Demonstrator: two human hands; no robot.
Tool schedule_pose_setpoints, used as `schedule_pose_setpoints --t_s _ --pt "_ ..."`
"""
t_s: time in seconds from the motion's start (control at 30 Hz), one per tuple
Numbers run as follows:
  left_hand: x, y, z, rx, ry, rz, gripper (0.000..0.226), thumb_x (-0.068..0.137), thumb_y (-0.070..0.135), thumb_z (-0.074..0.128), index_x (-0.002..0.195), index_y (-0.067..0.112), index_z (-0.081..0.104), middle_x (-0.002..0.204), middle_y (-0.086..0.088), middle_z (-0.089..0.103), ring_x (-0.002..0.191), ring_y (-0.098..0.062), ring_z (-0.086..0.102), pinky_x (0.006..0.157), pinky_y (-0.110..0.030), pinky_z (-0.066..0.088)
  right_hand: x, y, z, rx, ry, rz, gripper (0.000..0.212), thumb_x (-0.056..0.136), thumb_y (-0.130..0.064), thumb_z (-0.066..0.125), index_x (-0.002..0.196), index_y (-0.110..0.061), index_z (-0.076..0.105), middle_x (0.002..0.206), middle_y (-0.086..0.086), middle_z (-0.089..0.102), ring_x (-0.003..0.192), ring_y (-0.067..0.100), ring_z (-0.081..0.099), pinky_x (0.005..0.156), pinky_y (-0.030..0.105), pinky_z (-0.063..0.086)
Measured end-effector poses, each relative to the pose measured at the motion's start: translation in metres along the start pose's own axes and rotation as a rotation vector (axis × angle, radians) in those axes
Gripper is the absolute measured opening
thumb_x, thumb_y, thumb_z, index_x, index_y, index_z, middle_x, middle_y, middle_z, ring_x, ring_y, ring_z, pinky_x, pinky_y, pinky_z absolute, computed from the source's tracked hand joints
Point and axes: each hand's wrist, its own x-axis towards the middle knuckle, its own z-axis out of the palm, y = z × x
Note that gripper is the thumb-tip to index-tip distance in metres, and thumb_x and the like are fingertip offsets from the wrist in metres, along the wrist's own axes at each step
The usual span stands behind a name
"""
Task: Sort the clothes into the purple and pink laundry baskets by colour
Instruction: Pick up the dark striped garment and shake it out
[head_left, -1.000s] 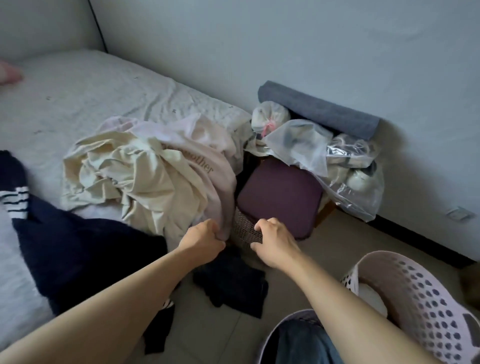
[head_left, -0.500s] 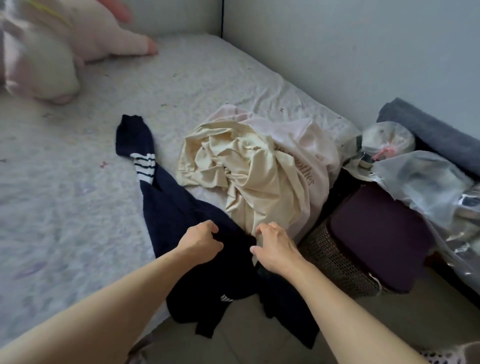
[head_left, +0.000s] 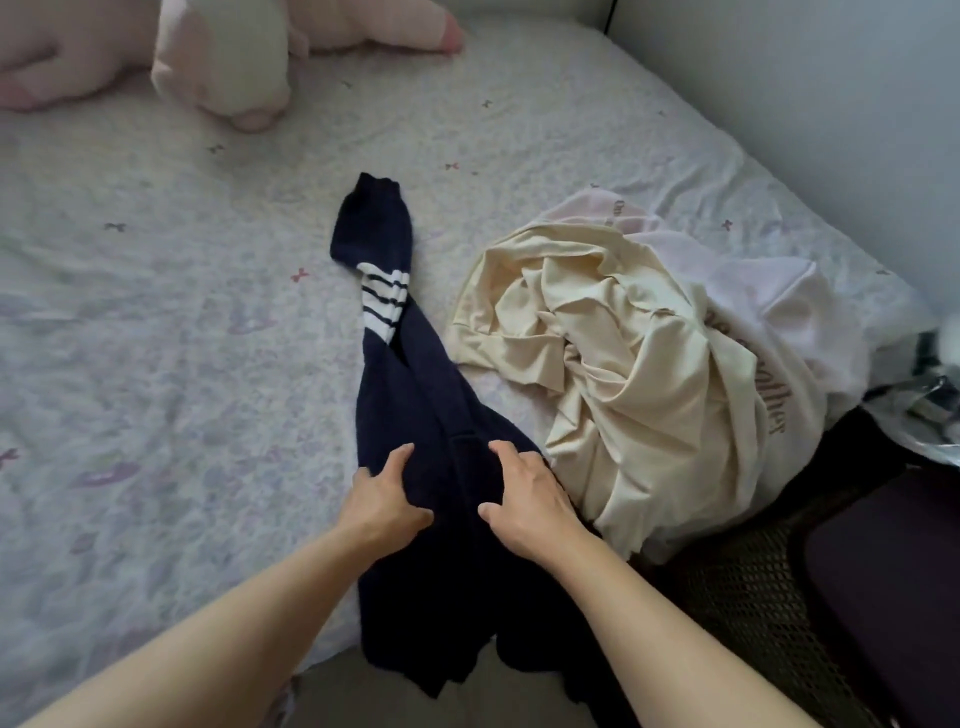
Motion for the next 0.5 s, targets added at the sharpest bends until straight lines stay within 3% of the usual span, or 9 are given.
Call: schedule_pose_setpoints --t_s 0.07,0.13,0.23,0.3,0.4,0.43,0.5 --pt "0.012 -0.003 0.009 -0.031 0.018 -0.011 0.093 0.080 0.036 0.069 0.147 0.045 0.006 0.145 -0.016 0.027 0.105 -0.021 0.051 0.080 -0.027 0.047 0.020 -0.001 0.007 -0.007 -0.016 -0.039 0.078 0.089 -0.028 0.060 0.149 -0.030 0.010 0.148 0.007 0.025 0.136 0.026 0.030 0.110 0.038 0.032" --pt "0.022 -0.001 0.020 0.005 0.061 -0.036 0.102 0.076 0.046 0.071 0.147 0.046 -0.003 0.150 -0.015 0.020 0.130 -0.028 0.036 0.102 -0.041 0.040 0.037 -0.001 0.013 -0.024 0.005 -0.063 0.085 0.089 -0.030 0.061 0.151 -0.029 0.003 0.153 0.007 0.019 0.141 0.026 0.022 0.114 0.040 0.027" --pt "0.028 0.006 0.036 0.111 0.062 -0.068 0.103 0.075 0.057 0.068 0.146 0.047 -0.005 0.153 -0.013 0.008 0.141 -0.030 0.013 0.109 -0.049 0.028 0.058 -0.003 0.021 -0.064 0.025 -0.113 0.095 0.086 -0.033 0.065 0.152 -0.020 -0.002 0.157 0.005 0.015 0.145 0.024 0.013 0.118 0.043 0.017" --pt "0.030 0.009 0.043 0.169 0.045 -0.044 0.096 0.076 0.058 0.066 0.146 0.049 0.000 0.154 -0.013 0.002 0.143 -0.030 0.006 0.109 -0.052 0.026 0.068 -0.006 0.025 -0.066 0.001 -0.113 0.088 0.087 -0.026 0.065 0.151 -0.013 0.006 0.153 0.008 0.026 0.142 0.025 0.024 0.115 0.040 0.024" --pt "0.028 0.007 0.045 0.138 0.057 -0.029 0.087 0.079 0.054 0.065 0.146 0.044 0.011 0.154 -0.012 0.006 0.142 -0.030 0.009 0.109 -0.051 0.027 0.073 -0.012 0.024 -0.021 0.153 -0.116 0.041 0.086 0.001 0.055 0.125 -0.008 0.048 0.122 0.011 0.058 0.115 0.027 0.054 0.092 0.031 0.044" --pt "0.027 0.007 0.044 0.095 0.068 -0.036 0.084 0.080 0.053 0.065 0.145 0.041 0.014 0.152 -0.011 0.011 0.141 -0.029 0.014 0.109 -0.050 0.028 0.071 -0.015 0.021 0.036 0.210 -0.112 0.030 0.082 0.007 0.050 0.107 -0.009 0.056 0.106 0.011 0.063 0.100 0.027 0.059 0.080 0.030 0.046" --pt "0.025 0.006 0.039 -0.098 0.093 -0.057 0.082 0.081 0.052 0.063 0.145 0.037 0.016 0.146 -0.009 0.025 0.136 -0.028 0.025 0.109 -0.047 0.030 0.066 -0.017 0.012 0.207 0.236 -0.083 0.023 0.078 0.009 0.043 0.082 -0.010 0.056 0.079 0.007 0.059 0.074 0.024 0.055 0.060 0.023 0.037"
